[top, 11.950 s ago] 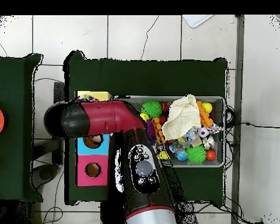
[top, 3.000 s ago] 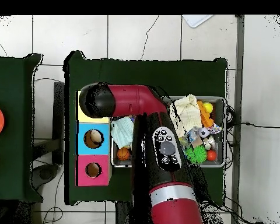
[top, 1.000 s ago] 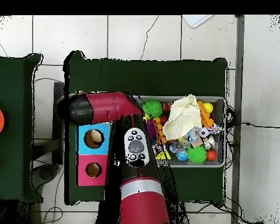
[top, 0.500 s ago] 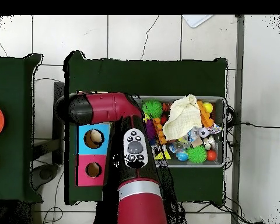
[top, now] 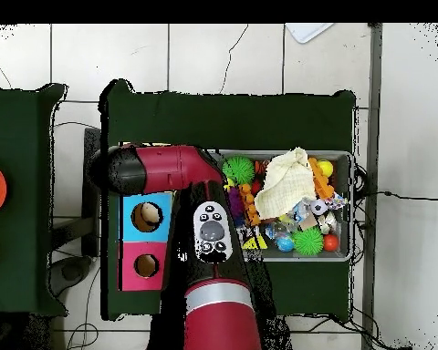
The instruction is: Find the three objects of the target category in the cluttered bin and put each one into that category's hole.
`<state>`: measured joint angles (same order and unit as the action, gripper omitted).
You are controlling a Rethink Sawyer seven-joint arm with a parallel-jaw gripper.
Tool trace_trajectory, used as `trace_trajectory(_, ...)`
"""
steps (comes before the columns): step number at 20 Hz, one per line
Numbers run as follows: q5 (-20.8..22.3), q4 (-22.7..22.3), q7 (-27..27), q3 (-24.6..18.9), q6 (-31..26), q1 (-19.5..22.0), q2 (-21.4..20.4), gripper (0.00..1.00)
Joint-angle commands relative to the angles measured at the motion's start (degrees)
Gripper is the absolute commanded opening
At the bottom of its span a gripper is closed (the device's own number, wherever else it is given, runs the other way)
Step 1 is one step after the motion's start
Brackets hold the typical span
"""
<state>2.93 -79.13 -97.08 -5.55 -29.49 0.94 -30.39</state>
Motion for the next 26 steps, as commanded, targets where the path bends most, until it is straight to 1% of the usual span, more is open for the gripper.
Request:
trace_trajectory(1, -0.1, -6.8, -8.5, 2.7, -8.4, 1.5, 2.4, 0.00)
trace_trajectory(4, -0.1, -7.6, -8.1, 2.5, -8.6, 1.7, 1.7, 0.00)
trace_trajectory(7, 0.1, -7.1, -7.9, 2.2, -6.7, 1.8, 2.8, 0.00)
trace_trajectory(11, -0.1, -7.3, -8.1, 2.4, -7.8, 1.4, 2.7, 0.00)
trace_trajectory(14, -0.3, -8.7, -7.8, 2.4, -9.3, 1.2, 1.6, 0.00)
trace_trajectory(21, -0.4, -9.4, -7.9, 1.5, -7.2, 1.0, 2.2, 0.00)
trace_trajectory(25, -0.7, -9.7, -8.1, 1.6, -8.7, 0.3, 2.0, 0.00)
trace_trajectory(26, -0.7, -10.7, -8.4, 1.6, -8.6, 0.1, 1.4, 0.00)
